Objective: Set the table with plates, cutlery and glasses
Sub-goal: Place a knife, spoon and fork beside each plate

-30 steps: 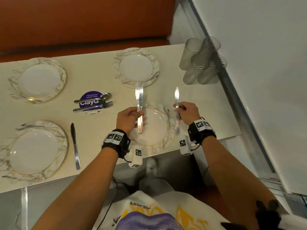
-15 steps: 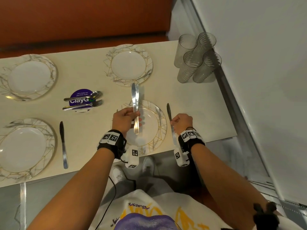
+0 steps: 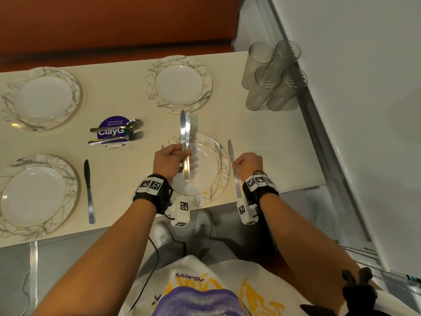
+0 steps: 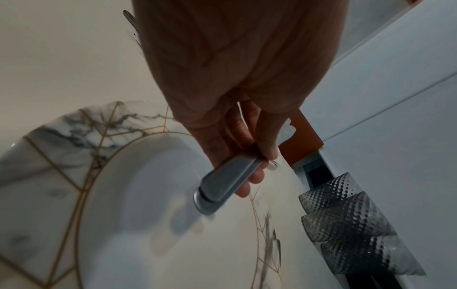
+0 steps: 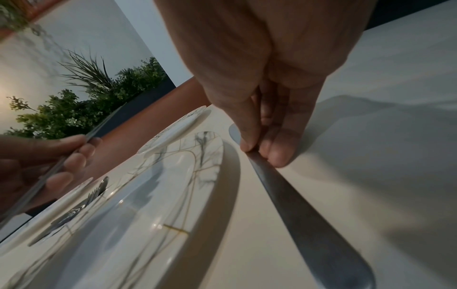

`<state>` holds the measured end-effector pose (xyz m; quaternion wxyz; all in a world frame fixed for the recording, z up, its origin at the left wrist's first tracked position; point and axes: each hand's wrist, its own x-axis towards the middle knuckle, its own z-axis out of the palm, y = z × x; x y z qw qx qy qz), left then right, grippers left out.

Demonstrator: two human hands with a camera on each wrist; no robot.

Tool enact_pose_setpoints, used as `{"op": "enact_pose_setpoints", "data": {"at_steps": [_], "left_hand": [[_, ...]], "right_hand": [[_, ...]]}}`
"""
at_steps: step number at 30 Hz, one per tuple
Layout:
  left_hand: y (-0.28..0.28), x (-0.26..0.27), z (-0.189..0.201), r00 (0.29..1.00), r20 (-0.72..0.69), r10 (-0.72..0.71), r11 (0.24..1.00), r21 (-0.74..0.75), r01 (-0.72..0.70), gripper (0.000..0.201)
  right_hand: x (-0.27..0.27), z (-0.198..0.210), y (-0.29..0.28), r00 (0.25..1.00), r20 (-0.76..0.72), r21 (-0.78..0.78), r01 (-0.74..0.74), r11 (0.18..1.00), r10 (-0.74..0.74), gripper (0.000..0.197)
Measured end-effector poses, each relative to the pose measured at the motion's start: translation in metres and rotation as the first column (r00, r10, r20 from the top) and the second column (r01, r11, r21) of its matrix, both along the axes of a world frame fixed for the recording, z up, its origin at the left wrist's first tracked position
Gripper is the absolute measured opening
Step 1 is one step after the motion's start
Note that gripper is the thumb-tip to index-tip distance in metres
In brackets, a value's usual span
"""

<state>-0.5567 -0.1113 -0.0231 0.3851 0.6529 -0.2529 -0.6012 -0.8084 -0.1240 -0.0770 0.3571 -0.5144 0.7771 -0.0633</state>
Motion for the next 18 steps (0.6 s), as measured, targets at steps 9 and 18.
{"op": "enact_pose_setpoints", "data": {"at_steps": [9,18], "left_hand": [[0.0,-0.001,0.001,0.999,-0.047,0.008,1.0,-0.006,-0.008,0.017],[-0.009,0.004,0.02,0.997,-0.076,0.028,0.999,-0.038,-0.031,0.024]], "right_hand": [[-0.004,0.002,0.002,0.999,0.005,-0.068,0.049,0.996,-0.049,0.014],[0.052,0.055,-0.041,0.975,0.18,-0.359,-0.055,0.932,0.127,0.007]]}}
